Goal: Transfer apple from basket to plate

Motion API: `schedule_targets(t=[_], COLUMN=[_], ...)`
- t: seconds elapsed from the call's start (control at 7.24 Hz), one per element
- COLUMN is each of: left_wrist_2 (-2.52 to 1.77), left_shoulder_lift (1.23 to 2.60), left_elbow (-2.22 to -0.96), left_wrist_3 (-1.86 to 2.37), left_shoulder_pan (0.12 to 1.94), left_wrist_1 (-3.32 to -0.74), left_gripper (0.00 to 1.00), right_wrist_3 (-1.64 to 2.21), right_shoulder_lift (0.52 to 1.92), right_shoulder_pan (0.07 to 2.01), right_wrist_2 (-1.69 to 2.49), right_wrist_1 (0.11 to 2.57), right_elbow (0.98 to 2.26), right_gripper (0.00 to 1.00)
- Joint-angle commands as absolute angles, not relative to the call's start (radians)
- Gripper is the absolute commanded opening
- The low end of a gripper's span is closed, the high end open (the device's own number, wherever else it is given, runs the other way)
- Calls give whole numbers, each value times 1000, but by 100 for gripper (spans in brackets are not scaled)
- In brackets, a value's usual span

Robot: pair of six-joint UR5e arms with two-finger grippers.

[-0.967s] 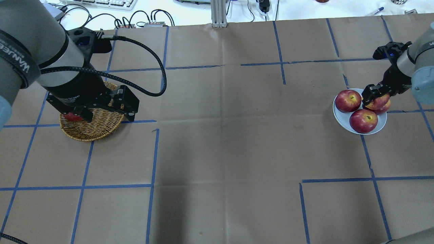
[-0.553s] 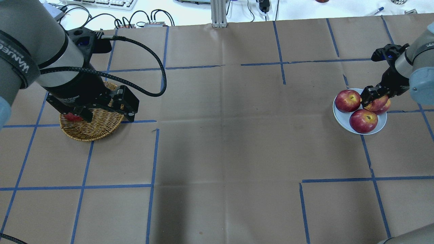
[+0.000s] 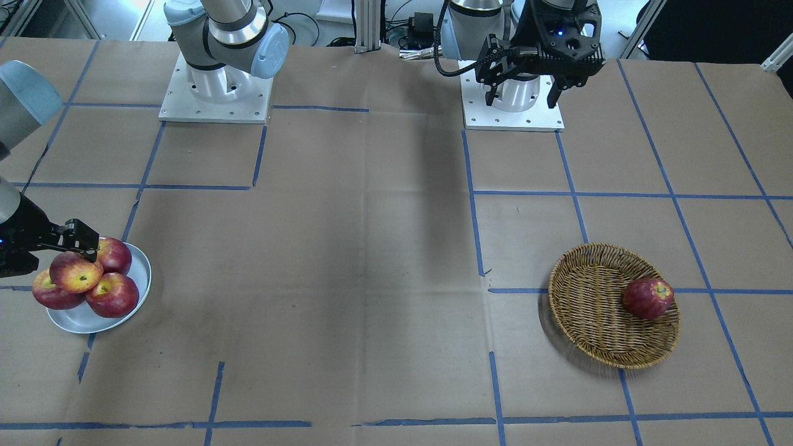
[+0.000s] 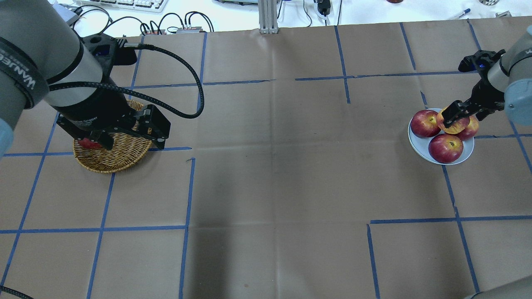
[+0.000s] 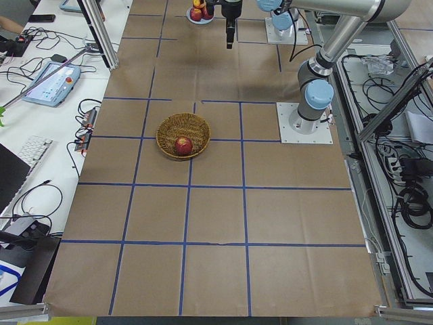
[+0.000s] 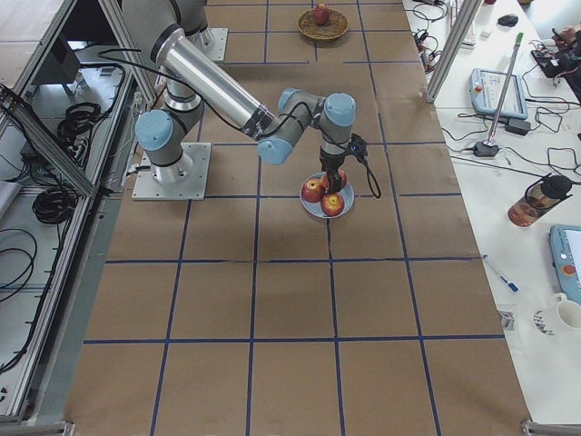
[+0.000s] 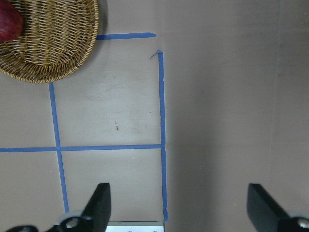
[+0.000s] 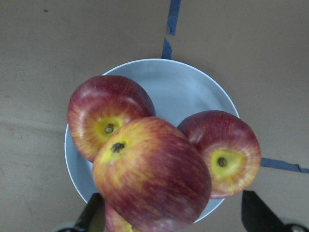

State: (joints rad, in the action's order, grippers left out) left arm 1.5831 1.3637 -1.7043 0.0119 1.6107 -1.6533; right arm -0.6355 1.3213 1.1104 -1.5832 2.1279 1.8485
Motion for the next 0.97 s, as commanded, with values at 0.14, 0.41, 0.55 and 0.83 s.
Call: schedule_targets(t=[0.14, 0.41, 0.55, 0.83], left_wrist_2=[1583, 1582, 1583, 1583], left_shoulder_lift=[1364, 1364, 1364, 1364], left_elbow=[-1704, -1704, -1704, -1704], left_wrist_3=[12, 12, 12, 12], left_shoulder_pan=[1611, 1611, 1611, 1611], left_wrist_1=[-1654, -1652, -1652, -1652], left_gripper=[99, 99, 99, 99], right_wrist_3=[-612, -478, -340, -38], right_shoulder_lift=[1394, 1416, 1439, 1521], right_shoulder_pan=[1143, 1236, 1312, 1511], right_wrist_2=[-1574, -1581, -1583, -1586], right_wrist_1=[1992, 1773, 1676, 1634], right_elbow=[1749, 1599, 1559, 1566], right_gripper=[100, 100, 100, 100])
